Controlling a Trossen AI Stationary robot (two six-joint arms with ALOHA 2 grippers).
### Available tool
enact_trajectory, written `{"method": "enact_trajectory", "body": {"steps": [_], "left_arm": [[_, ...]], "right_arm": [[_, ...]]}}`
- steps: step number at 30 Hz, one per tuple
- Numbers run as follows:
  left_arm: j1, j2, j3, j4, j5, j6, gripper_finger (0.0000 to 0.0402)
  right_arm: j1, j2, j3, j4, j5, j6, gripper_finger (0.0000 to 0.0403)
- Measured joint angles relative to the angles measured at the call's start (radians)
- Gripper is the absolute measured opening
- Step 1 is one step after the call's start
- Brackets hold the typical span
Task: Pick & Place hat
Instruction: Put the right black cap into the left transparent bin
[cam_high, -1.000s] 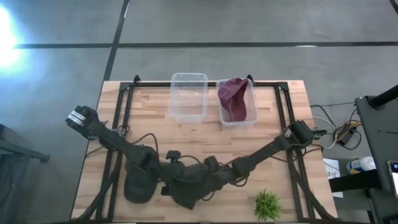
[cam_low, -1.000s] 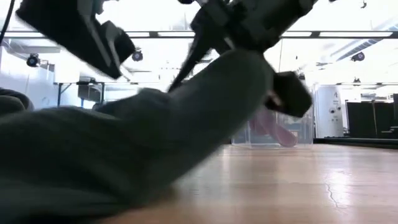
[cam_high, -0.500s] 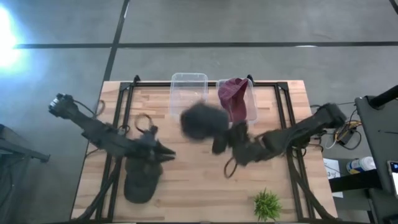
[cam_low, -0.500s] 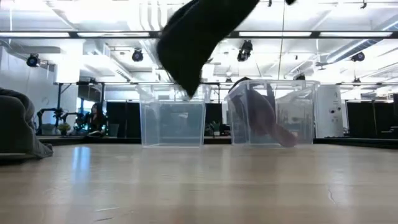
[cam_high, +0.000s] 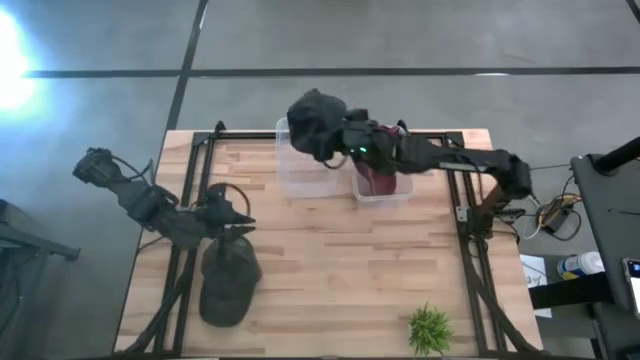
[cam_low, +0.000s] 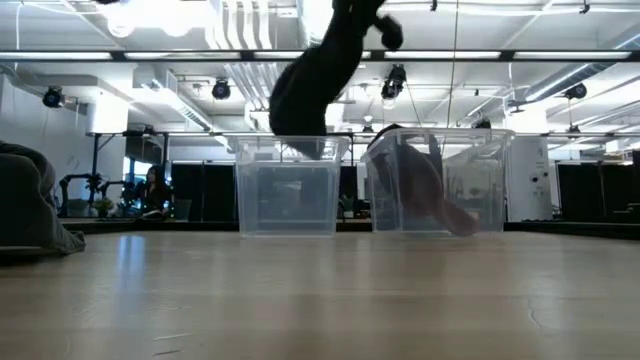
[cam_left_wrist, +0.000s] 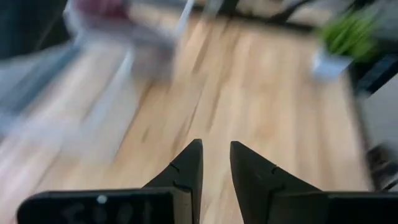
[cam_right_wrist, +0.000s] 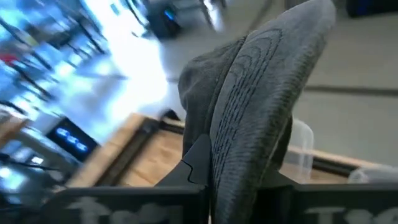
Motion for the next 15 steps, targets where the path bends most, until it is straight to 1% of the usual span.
{"method": "enact_trajectory", "body": {"steps": [3,5,8,11,13,15], "left_arm": [[-0.011,0.001,-0.035,-0.118,0.026,-0.122,0.0075],[-0.018,-0.002,-0.063,-0.132,0.065,-0.166,0.0075],[-0.020,-0.003,-0.101,-0.132,0.166,-0.231,0.0075],[-0.021,0.000,-0.137,-0.132,0.256,-0.311,0.0075],[-0.024,0.003,-0.156,-0.139,0.313,-0.379,0.0075],[-0.028,0.009,-0.168,-0.141,0.346,-0.443,0.0075]], "right_arm": [[-0.052,0.099,0.060,-0.078,-0.064,0.025,0.0013],[-0.078,0.165,0.107,-0.110,-0.138,0.047,0.0013],[-0.105,0.252,0.197,-0.167,-0.255,0.071,0.0014],[-0.110,0.334,0.292,-0.283,-0.272,0.027,0.0033],[-0.103,0.379,0.345,-0.317,-0.272,-0.051,0.0057],[-0.090,0.398,0.396,-0.318,-0.281,-0.109,0.0087]]}}
